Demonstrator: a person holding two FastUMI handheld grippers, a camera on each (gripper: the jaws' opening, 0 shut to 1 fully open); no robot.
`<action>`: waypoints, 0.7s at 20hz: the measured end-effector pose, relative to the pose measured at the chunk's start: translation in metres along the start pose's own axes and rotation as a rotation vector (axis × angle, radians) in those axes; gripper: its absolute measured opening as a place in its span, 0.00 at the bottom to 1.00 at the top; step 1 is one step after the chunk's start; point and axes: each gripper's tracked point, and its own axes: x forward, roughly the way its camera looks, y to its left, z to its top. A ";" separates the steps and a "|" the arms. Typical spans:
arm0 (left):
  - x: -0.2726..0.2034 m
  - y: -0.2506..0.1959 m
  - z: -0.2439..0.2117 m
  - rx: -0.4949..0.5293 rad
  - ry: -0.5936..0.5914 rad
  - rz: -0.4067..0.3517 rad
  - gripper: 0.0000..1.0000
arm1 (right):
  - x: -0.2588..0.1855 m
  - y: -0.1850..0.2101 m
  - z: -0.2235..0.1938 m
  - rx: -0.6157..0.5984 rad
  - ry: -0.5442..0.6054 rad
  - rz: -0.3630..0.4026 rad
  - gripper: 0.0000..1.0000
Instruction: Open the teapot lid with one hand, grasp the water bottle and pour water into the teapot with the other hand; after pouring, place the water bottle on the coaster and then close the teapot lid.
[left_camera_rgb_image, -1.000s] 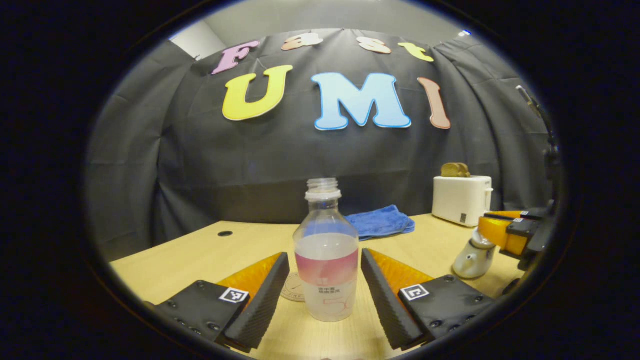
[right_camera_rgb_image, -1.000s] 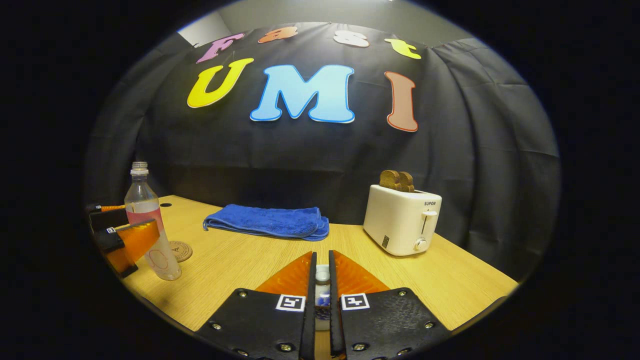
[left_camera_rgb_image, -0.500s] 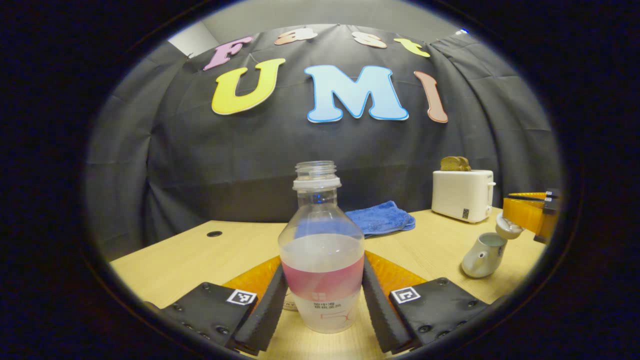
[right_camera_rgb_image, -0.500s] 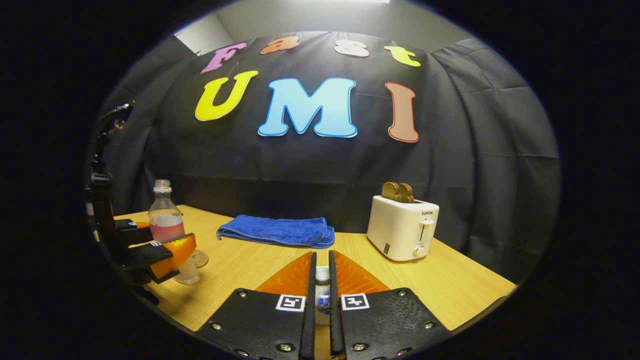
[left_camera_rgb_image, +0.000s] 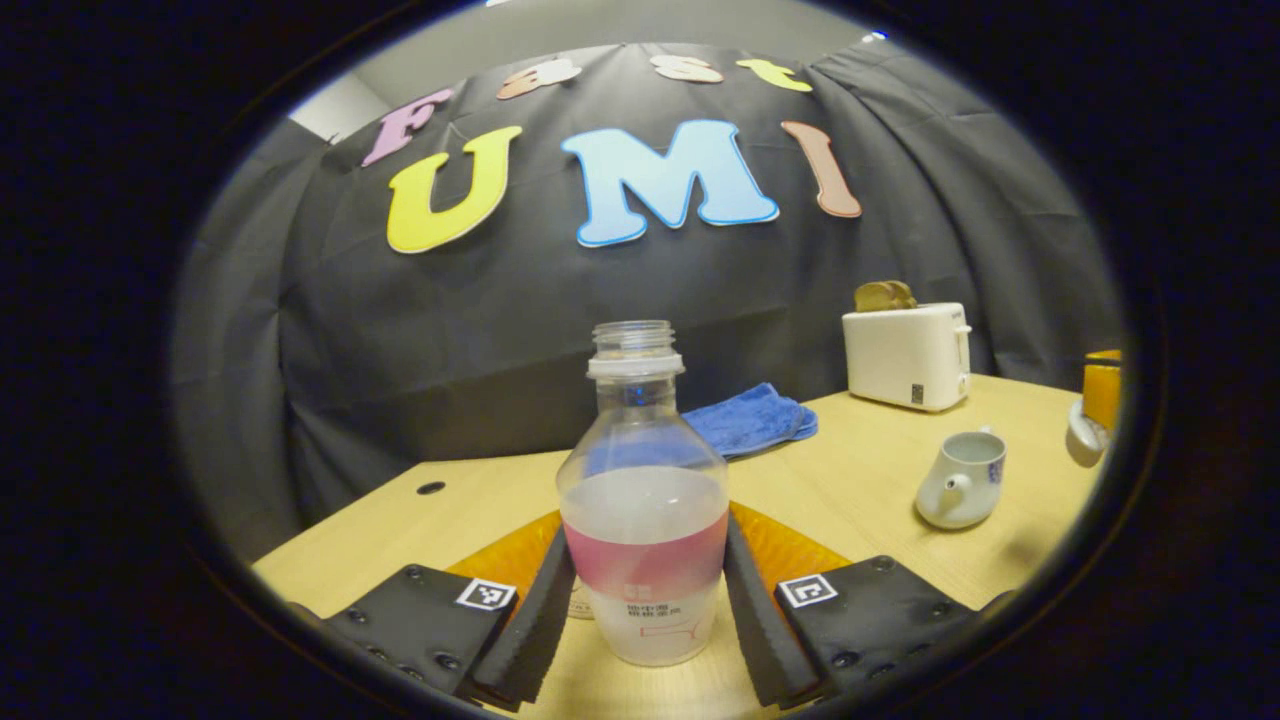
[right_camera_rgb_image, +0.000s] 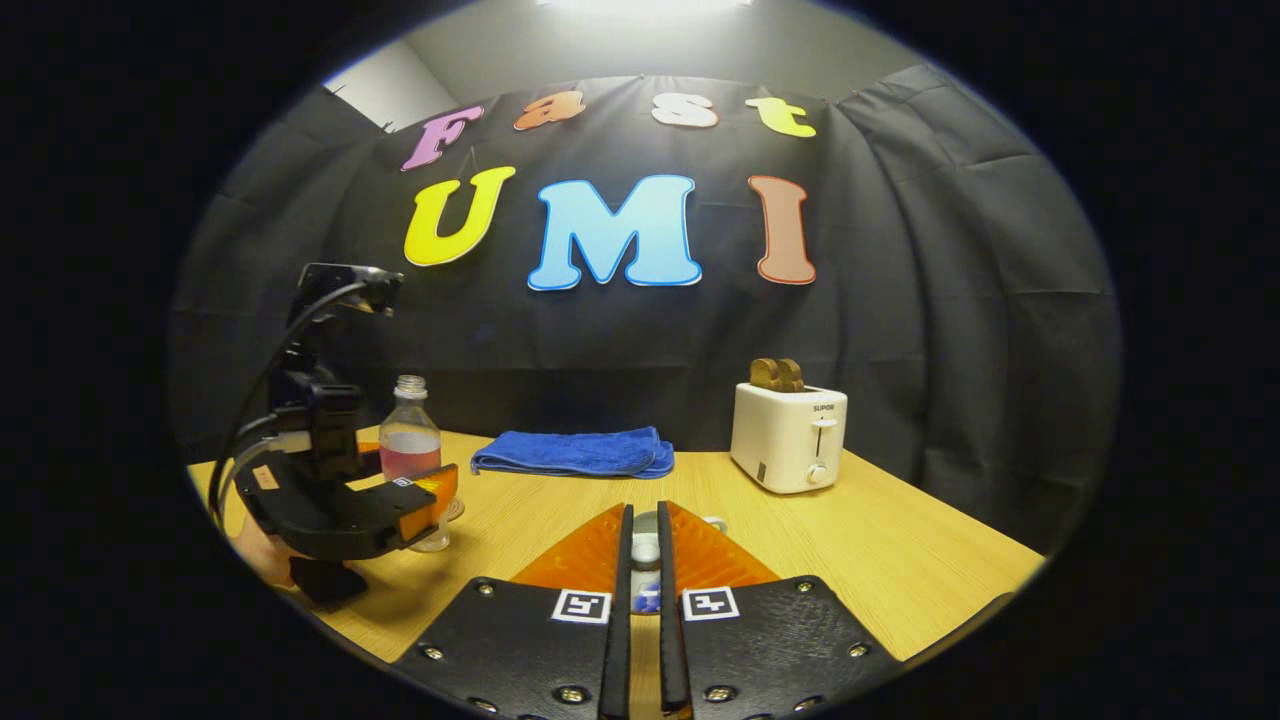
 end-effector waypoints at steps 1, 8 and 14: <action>0.000 -0.003 0.001 0.026 0.003 -0.005 0.85 | -0.008 0.000 0.001 -0.001 -0.002 -0.001 0.12; -0.002 -0.018 0.006 0.199 0.013 -0.032 0.85 | -0.046 0.001 -0.011 0.011 0.013 -0.004 0.12; 0.002 -0.034 0.018 0.414 -0.011 -0.040 0.84 | -0.079 0.003 -0.020 -0.008 0.014 0.026 0.12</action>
